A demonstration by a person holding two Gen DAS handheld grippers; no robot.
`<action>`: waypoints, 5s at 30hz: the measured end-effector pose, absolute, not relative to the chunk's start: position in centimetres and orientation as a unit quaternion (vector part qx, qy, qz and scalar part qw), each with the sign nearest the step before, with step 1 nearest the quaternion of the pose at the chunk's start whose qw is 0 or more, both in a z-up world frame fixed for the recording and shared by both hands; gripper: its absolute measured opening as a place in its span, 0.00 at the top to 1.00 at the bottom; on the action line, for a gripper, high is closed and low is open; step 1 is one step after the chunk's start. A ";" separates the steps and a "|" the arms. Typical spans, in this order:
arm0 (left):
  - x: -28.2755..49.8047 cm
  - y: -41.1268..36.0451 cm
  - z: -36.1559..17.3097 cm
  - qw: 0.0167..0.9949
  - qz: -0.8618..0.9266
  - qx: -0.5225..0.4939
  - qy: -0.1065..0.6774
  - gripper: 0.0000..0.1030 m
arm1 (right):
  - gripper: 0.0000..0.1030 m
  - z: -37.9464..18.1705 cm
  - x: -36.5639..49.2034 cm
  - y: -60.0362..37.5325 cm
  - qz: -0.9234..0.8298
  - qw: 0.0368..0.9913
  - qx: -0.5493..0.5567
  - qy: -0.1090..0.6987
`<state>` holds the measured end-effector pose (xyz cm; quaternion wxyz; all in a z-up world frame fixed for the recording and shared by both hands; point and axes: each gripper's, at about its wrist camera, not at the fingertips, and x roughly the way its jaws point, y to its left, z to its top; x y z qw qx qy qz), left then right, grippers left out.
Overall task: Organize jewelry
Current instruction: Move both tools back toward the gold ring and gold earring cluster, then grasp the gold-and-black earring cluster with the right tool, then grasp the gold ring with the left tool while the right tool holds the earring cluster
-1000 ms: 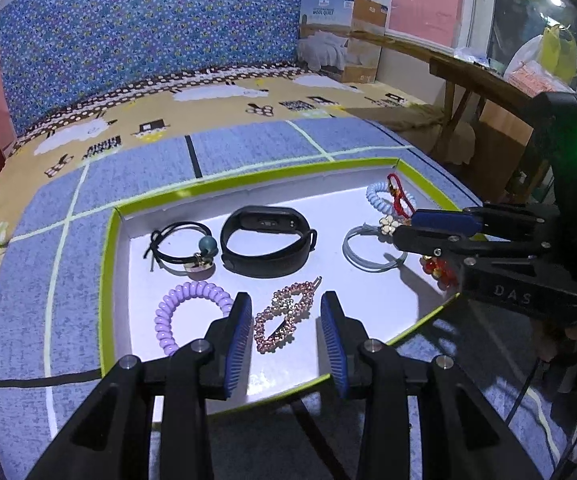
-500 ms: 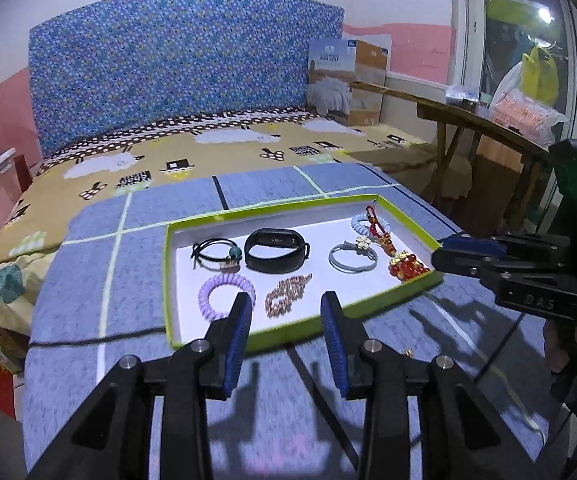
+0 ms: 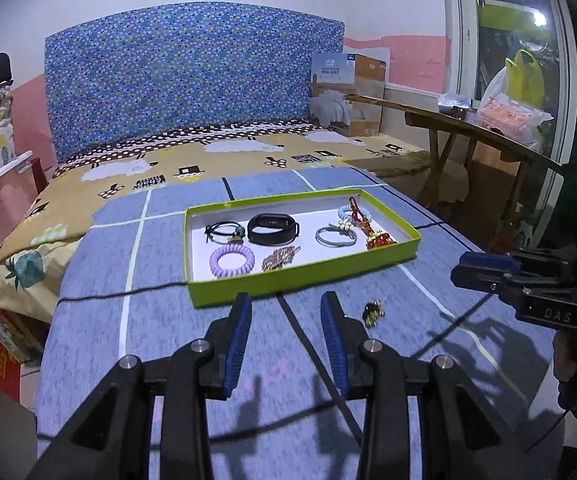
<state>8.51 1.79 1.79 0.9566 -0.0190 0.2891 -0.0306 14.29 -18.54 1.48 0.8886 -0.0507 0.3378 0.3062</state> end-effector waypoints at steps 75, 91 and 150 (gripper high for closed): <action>8.8 3.5 0.0 0.949 -0.037 -0.053 0.308 0.64 | 0.76 -3.8 17.7 -11.6 0.324 0.839 -0.129 0.417; 9.5 3.0 -0.5 0.946 -0.045 -0.055 0.317 0.64 | 0.90 -3.6 18.2 -11.9 0.323 0.843 -0.118 0.414; 15.2 -1.9 -3.1 0.909 -0.081 0.012 0.409 0.77 | 0.74 -3.8 19.0 -14.2 0.315 0.842 -0.108 0.425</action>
